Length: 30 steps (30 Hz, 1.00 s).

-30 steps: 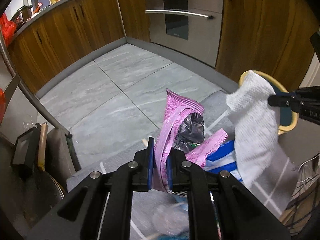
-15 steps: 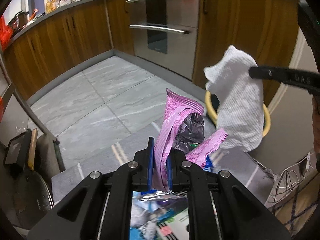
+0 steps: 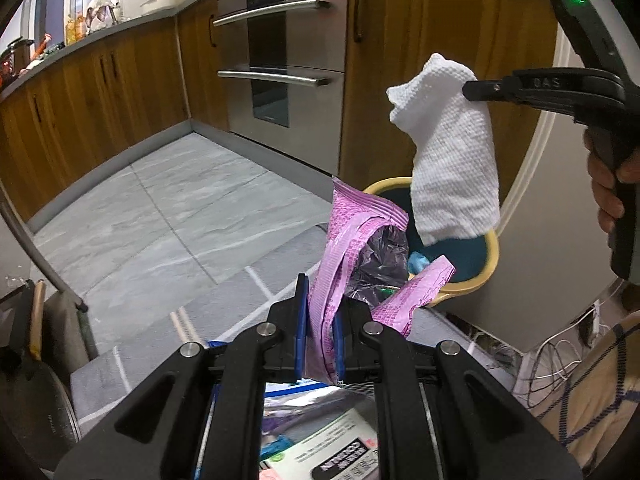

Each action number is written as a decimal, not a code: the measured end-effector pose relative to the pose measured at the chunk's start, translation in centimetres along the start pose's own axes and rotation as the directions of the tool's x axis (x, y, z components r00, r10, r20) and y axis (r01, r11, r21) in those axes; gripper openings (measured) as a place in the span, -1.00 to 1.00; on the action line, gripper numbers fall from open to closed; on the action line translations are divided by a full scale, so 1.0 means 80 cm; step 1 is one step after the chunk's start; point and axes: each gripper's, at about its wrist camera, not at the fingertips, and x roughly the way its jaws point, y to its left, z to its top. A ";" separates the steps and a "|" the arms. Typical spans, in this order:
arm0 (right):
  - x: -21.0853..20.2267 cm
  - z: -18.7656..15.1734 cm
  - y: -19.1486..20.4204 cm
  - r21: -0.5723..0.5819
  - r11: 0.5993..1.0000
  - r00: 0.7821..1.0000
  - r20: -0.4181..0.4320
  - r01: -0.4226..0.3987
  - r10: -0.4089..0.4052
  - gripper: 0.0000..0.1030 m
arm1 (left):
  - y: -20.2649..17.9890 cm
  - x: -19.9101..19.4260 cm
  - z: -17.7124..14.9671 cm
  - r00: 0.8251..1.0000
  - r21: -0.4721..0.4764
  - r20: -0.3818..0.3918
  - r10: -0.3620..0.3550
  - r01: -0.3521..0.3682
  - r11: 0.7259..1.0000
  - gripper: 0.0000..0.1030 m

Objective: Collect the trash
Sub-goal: 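Carry the pink wrapper and white wipe over the bin with both tools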

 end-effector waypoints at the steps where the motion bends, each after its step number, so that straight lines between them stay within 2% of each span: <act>1: 0.000 0.001 -0.005 0.000 1.000 1.000 0.001 0.007 -0.007 -0.93 | -0.003 0.002 0.000 1.000 0.006 -0.001 -0.003 0.003 1.000 -0.80; 7: 0.006 0.004 -0.024 -0.006 0.999 0.999 0.002 0.040 -0.040 -0.93 | -0.018 0.017 -0.001 0.999 0.020 -0.025 -0.026 0.026 0.999 -0.80; 11: 0.018 0.004 -0.040 0.027 0.999 0.999 -0.018 0.035 -0.034 -0.93 | -0.031 0.023 0.001 0.999 0.041 -0.031 -0.030 0.031 0.999 -0.80; 20: 0.051 -0.001 -0.065 0.044 0.997 0.996 -0.073 0.063 -0.060 -0.93 | -0.072 0.047 0.030 0.998 0.067 -0.044 -0.050 0.053 0.996 -0.80; 23: 0.059 -0.002 -0.072 0.050 0.996 0.994 -0.085 0.073 -0.068 -0.93 | -0.088 0.066 0.045 0.995 0.047 -0.057 -0.078 0.081 0.996 -0.80; 30: 0.085 -0.008 -0.079 0.049 0.996 0.989 -0.135 0.072 -0.065 -0.92 | -0.134 0.109 0.068 0.989 0.085 -0.108 -0.102 0.112 0.990 -0.80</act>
